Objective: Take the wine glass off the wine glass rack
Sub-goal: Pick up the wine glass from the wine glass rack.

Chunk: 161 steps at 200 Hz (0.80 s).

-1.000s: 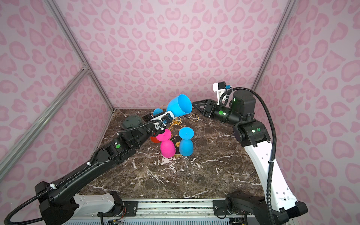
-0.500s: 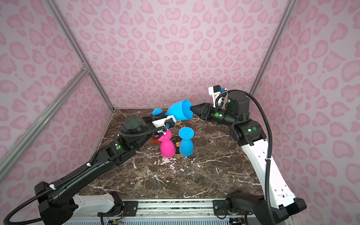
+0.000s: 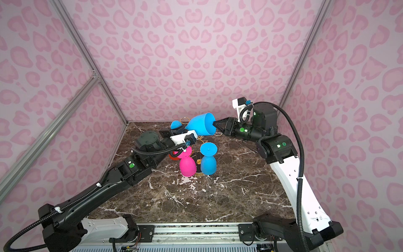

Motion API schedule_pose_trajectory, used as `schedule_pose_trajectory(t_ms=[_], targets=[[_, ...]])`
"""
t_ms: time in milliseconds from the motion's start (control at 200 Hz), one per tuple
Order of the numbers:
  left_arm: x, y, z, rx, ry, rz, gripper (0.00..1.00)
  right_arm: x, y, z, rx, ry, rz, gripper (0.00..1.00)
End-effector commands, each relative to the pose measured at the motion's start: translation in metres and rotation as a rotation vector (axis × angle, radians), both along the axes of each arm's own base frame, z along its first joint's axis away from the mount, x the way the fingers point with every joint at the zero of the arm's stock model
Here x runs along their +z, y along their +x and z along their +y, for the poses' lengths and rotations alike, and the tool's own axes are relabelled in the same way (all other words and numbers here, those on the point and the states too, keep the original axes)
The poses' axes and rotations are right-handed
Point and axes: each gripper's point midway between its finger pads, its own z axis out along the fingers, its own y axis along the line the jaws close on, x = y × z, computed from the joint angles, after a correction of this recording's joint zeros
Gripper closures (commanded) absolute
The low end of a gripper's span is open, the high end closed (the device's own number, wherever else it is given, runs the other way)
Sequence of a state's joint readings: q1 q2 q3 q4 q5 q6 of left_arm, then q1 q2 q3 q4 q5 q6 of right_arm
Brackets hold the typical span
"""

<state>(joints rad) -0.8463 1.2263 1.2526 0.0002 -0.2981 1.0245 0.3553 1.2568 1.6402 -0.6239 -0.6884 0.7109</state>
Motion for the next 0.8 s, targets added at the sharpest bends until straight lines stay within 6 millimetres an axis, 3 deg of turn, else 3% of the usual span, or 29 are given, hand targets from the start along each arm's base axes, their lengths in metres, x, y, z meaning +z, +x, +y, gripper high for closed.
schedule_pose_trajectory(t_ms=[0, 165, 515, 600, 685, 735, 790, 800], targets=[[0.011, -0.002, 0.002, -0.003, -0.017, -0.035, 0.96, -0.004, 0.002, -0.001, -0.001, -0.018, -0.006, 0.75], [0.008, -0.004, -0.001, -0.016, -0.012, -0.03, 0.96, -0.004, 0.002, 0.002, 0.007, -0.012, -0.005, 0.77], [0.007, -0.005, -0.005, -0.025, -0.004, -0.03, 0.96, -0.004, 0.003, 0.01, 0.02, -0.009, -0.009, 1.0], [0.006, -0.005, -0.005, -0.025, -0.004, -0.029, 0.96, -0.003, 0.004, 0.01, 0.02, -0.009, -0.013, 1.0], [0.004, -0.007, -0.005, -0.031, -0.002, -0.026, 0.78, -0.003, 0.005, 0.01, 0.012, -0.012, -0.014, 1.0], [0.002, -0.008, -0.005, -0.03, 0.004, -0.025, 0.55, -0.002, 0.005, 0.009, 0.006, -0.012, -0.019, 1.0], [0.001, -0.009, -0.004, -0.023, 0.001, -0.027, 0.38, 0.0, 0.005, 0.009, 0.004, -0.014, -0.025, 1.0], [0.001, -0.009, -0.004, -0.02, 0.001, -0.026, 0.31, 0.0, 0.005, 0.008, 0.002, -0.016, -0.027, 1.0]])
